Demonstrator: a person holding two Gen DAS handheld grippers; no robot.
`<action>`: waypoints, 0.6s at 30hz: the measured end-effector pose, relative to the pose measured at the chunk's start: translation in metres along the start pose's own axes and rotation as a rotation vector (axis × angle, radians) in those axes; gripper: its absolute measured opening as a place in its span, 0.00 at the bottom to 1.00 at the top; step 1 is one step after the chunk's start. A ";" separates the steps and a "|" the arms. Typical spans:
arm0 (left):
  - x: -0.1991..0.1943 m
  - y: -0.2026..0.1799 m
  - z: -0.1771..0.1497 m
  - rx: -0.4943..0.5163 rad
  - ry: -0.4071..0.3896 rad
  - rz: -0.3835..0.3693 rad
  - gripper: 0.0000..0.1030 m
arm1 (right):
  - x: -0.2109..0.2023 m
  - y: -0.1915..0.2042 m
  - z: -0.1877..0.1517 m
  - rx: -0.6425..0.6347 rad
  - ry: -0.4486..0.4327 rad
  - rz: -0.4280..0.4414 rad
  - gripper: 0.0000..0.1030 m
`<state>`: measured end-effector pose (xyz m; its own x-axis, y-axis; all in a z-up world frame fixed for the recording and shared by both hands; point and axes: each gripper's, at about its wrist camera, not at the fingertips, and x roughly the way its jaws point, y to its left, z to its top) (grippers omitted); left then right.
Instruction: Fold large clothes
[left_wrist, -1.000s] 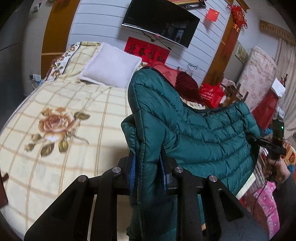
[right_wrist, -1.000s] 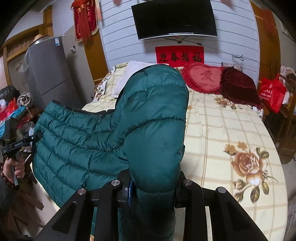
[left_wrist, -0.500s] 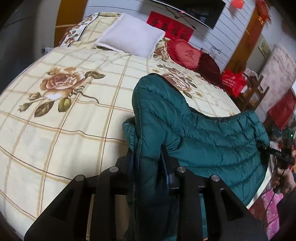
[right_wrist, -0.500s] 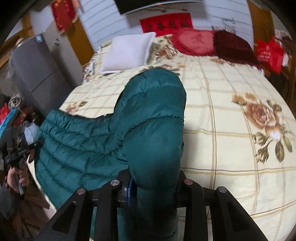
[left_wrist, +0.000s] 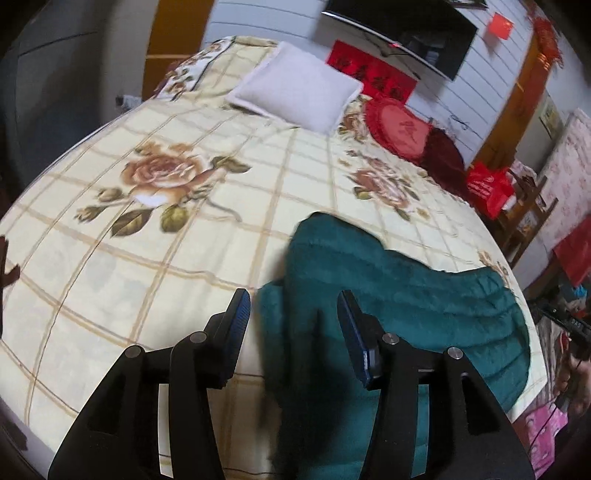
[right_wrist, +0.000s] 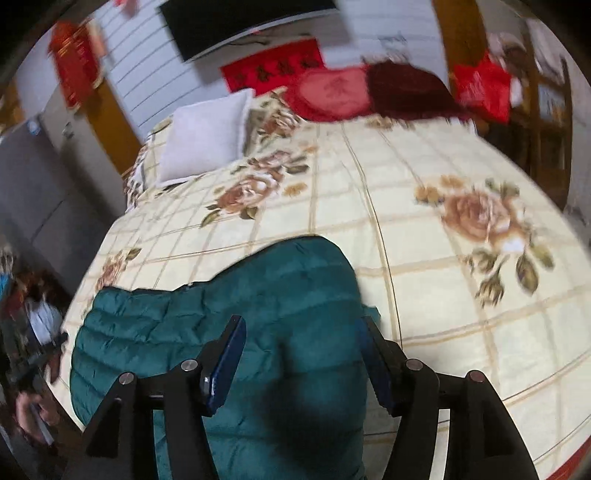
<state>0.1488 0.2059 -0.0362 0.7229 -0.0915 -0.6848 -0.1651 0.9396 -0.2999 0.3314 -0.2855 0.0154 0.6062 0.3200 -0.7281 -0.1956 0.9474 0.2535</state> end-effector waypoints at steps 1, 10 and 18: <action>0.001 -0.011 0.003 0.027 -0.008 -0.008 0.47 | -0.004 0.013 0.001 -0.042 -0.007 -0.001 0.60; 0.076 -0.033 -0.004 0.122 0.107 0.121 0.47 | 0.066 0.031 -0.021 -0.083 0.085 -0.074 0.68; 0.108 -0.022 -0.015 0.079 0.116 0.134 0.66 | 0.098 0.012 -0.040 -0.056 0.116 -0.044 0.78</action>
<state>0.2209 0.1708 -0.1135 0.6149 0.0025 -0.7886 -0.1976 0.9686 -0.1510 0.3580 -0.2422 -0.0786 0.5224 0.2745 -0.8073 -0.2160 0.9585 0.1861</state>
